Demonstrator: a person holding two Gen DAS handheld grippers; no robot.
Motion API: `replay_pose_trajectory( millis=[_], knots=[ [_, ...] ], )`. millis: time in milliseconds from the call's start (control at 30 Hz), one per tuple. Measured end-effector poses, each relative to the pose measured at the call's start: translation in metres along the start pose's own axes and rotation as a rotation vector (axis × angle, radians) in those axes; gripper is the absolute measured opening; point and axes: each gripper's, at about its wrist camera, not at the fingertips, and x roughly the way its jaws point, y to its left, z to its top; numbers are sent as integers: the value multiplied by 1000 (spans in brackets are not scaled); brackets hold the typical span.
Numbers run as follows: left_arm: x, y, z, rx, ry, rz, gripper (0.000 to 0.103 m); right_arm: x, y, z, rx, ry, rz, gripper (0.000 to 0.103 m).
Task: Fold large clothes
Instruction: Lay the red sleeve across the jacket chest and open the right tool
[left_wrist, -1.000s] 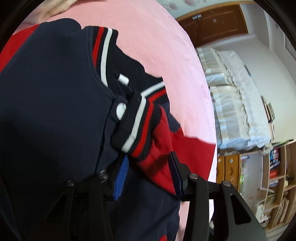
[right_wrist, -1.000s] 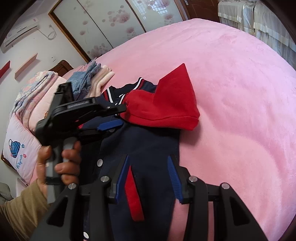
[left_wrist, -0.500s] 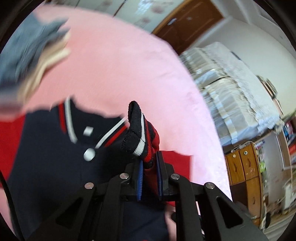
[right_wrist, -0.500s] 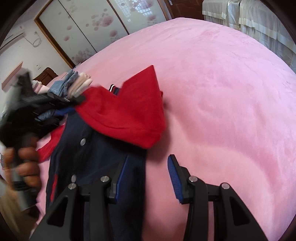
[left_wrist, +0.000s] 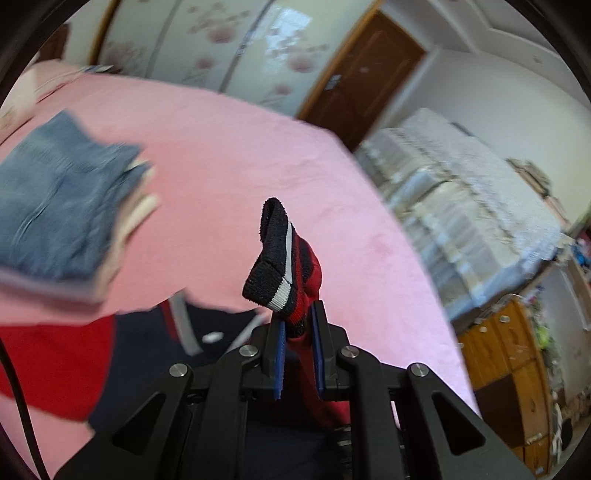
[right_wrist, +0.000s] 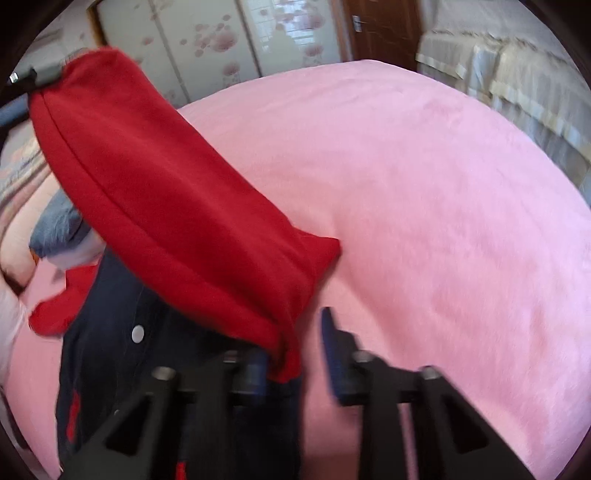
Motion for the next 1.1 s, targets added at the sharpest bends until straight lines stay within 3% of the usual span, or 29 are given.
replay_pose_trajectory(
  millis=[67, 233, 300, 367, 400, 467, 533, 567, 667, 800, 833, 933, 1000, 1100],
  knots=[
    [7, 30, -17, -30, 31, 47, 10, 2, 7, -3, -47, 10, -37, 18],
    [42, 110, -80, -140, 215, 142, 11, 5, 10, -14, -102, 57, -68, 20],
    [51, 123, -99, -158, 284, 131, 13, 2, 10, -16, -118, 67, -82, 31],
    [48, 127, -109, -150, 298, 105, 19, -2, 9, -19, -136, 79, -82, 40],
    [41, 126, -108, -134, 293, 98, 24, -7, 10, -21, -146, 83, -70, 42],
    [35, 125, -102, -117, 283, 92, 54, -20, 16, -25, -159, 87, -31, 43],
    [21, 122, -93, -92, 239, 102, 67, -32, 14, -21, -153, 89, 32, 46],
    [15, 122, -87, -81, 219, 104, 67, -39, 12, -20, -142, 85, 68, 49],
    [13, 124, -73, -72, 195, 116, 67, -54, 1, -12, -85, 53, 120, 56],
    [33, 134, -57, -89, 217, 140, 67, -43, -14, 6, 11, 46, 127, 56],
    [35, 140, -58, -91, 224, 135, 64, -36, -17, 12, 34, 49, 128, 56],
    [52, 141, -52, -78, 247, 123, 39, -14, -32, 28, 128, 65, 152, 56],
    [59, 137, -50, -54, 246, 141, 37, 3, -36, 37, 163, 84, 153, 56],
    [69, 125, -46, -18, 250, 143, 20, 29, -36, 46, 188, 130, 164, 56]
  ],
)
